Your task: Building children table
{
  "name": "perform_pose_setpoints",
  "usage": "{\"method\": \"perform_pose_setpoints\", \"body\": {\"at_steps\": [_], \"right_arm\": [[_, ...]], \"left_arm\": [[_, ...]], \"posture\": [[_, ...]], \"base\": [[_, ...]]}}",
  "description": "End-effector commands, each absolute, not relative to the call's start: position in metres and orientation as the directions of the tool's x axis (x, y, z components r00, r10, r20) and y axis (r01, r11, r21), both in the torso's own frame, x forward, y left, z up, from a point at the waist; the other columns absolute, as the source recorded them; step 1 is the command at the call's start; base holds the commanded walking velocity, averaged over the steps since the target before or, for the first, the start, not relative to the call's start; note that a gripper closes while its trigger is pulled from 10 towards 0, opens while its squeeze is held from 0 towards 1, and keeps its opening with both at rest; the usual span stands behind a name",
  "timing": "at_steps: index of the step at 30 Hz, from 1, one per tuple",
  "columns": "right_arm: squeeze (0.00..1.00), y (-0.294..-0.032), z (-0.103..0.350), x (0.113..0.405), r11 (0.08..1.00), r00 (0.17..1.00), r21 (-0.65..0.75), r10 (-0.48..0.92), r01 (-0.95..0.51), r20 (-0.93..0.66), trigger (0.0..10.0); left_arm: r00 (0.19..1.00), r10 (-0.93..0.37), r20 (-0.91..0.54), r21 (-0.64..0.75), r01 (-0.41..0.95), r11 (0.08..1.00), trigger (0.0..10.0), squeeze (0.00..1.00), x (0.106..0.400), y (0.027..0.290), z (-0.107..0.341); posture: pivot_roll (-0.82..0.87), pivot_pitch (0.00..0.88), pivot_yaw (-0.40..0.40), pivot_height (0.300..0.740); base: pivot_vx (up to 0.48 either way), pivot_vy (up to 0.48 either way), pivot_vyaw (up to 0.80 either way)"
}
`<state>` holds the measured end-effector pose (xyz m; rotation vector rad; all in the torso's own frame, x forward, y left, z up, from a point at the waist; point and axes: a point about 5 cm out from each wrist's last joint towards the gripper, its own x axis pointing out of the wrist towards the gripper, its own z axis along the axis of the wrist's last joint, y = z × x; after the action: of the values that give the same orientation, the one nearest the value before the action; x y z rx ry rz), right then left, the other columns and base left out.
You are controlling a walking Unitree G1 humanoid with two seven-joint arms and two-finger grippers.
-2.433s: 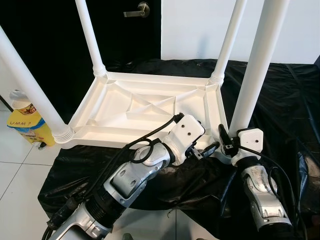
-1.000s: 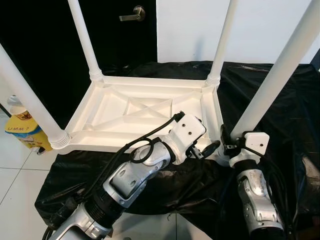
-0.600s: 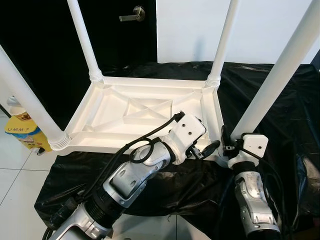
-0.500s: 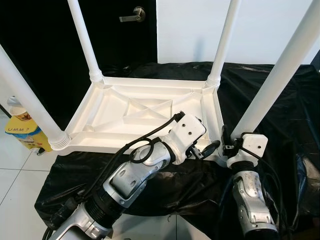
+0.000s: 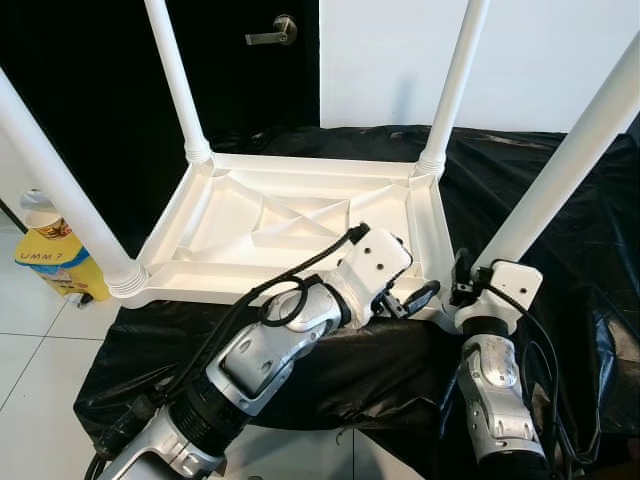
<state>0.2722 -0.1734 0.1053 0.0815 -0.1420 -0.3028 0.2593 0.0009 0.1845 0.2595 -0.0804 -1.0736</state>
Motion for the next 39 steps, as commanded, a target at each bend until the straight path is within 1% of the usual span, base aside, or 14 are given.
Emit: {"method": "perform_pose_setpoints", "body": {"at_steps": [1, 5, 15, 17, 18, 22, 23, 26, 31, 37, 39], "right_arm": [[0.00, -0.185, 0.067, 0.261, 0.924, 0.923, 0.056, -0.374, 0.379, -0.086, 10.0], [0.00, -0.186, 0.065, 0.261, 0.916, 0.912, 0.032, -0.395, 0.401, -0.107, 10.0], [0.00, -0.186, 0.069, 0.262, 0.916, 0.912, 0.013, -0.399, 0.402, -0.096, 10.0], [0.00, -0.188, 0.087, 0.262, 0.913, 0.913, 0.007, -0.408, 0.409, -0.008, 10.0], [0.00, -0.188, 0.087, 0.262, 0.913, 0.913, 0.007, -0.408, 0.409, -0.008, 10.0], [0.00, -0.188, 0.120, 0.265, 0.915, 0.904, 0.021, -0.402, 0.404, 0.144, 10.0], [0.00, -0.188, 0.120, 0.265, 0.915, 0.904, 0.021, -0.402, 0.404, 0.144, 10.0], [0.00, -0.185, 0.144, 0.267, 0.921, 0.891, 0.035, -0.385, 0.388, 0.242, 10.0], [0.00, -0.182, 0.149, 0.267, 0.925, 0.889, 0.039, -0.374, 0.377, 0.265, 10.0], [0.00, -0.180, 0.145, 0.263, 0.934, 0.902, 0.027, -0.352, 0.357, 0.250, 10.0], [0.00, -0.178, 0.142, 0.263, 0.945, 0.915, 0.028, -0.324, 0.327, 0.242, 10.0]], "left_arm": [[0.388, -0.917, -0.094, 0.247, 0.901, 0.357, 10.0, 0.00, 0.254, 0.000, 0.184], [0.393, -0.915, -0.094, 0.247, 0.899, 0.361, 10.0, 0.00, 0.254, 0.000, 0.184], [0.395, -0.914, -0.094, 0.251, 0.898, 0.362, 10.0, 0.00, 0.255, 0.001, 0.184], [0.393, -0.915, -0.095, 0.250, 0.899, 0.360, 10.0, 0.00, 0.254, 0.001, 0.184], [0.393, -0.915, -0.095, 0.250, 0.899, 0.360, 10.0, 0.00, 0.254, 0.001, 0.184], [0.392, -0.915, -0.097, 0.249, 0.899, 0.359, 10.0, 0.00, 0.254, 0.002, 0.184], [0.392, -0.915, -0.097, 0.249, 0.899, 0.359, 10.0, 0.00, 0.254, 0.002, 0.184], [0.390, -0.915, -0.098, 0.248, 0.900, 0.357, 10.0, 0.00, 0.254, 0.002, 0.184], [0.388, -0.917, -0.098, 0.247, 0.902, 0.355, 10.0, 0.00, 0.253, 0.001, 0.184], [0.389, -0.916, -0.099, 0.245, 0.902, 0.357, 10.0, 0.00, 0.253, 0.001, 0.184], [0.391, -0.915, -0.100, 0.245, 0.901, 0.358, 10.0, 0.00, 0.254, 0.002, 0.184]], "posture": [[-0.03, 0.021, 0.016, 0.740], [-0.02, 0.021, 0.015, 0.740], [-0.03, 0.027, 0.017, 0.740], [-0.03, 0.030, 0.021, 0.740], [-0.03, 0.030, 0.021, 0.740], [-0.03, 0.032, 0.025, 0.740], [-0.03, 0.032, 0.025, 0.740], [-0.03, 0.034, 0.027, 0.740], [-0.03, 0.036, 0.027, 0.740], [-0.03, 0.038, 0.026, 0.740], [-0.03, 0.038, 0.027, 0.740]], "base": [[0.000, 0.000, 0.00], [0.000, 0.000, 0.00], [0.000, 0.000, 0.00], [0.000, 0.000, 0.00], [0.000, 0.000, 0.00], [0.000, 0.000, 0.00], [0.000, 0.000, 0.00], [0.000, 0.000, 0.00], [0.000, 0.000, 0.00], [0.000, 0.000, 0.00], [0.000, 0.000, 0.00]]}}
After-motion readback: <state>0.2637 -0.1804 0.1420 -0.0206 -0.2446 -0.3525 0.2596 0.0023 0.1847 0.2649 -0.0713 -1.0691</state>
